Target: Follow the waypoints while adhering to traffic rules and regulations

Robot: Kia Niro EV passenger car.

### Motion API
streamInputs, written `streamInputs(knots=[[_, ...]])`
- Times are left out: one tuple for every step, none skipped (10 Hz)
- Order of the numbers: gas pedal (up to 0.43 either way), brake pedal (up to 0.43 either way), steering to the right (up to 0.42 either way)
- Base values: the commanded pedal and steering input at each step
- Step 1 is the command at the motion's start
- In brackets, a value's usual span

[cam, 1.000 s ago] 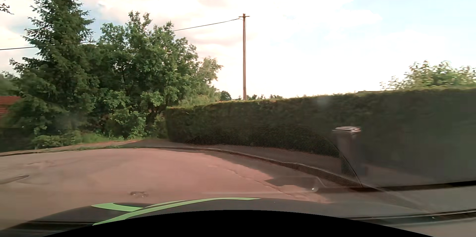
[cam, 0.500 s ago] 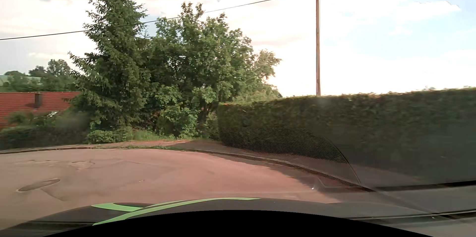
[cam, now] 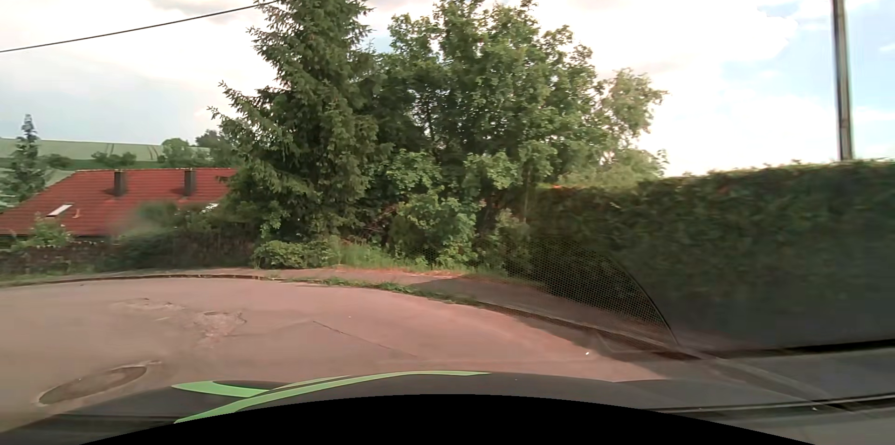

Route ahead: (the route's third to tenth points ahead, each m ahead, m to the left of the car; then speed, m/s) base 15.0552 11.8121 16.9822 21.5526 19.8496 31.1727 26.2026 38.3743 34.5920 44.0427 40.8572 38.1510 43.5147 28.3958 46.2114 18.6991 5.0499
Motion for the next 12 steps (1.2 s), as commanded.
streamInputs(knots=[[0.000,0.061,-0.390],[0.000,0.061,-0.387],[0.000,0.067,-0.387],[0.000,0.067,-0.385],[0.000,0.061,-0.377],[0.000,0.061,-0.369],[0.000,0.067,-0.367],[0.000,0.079,-0.367],[0.000,0.079,-0.370],[0.000,0.079,-0.369],[0.000,0.079,-0.359],[0.000,0.079,-0.354]])
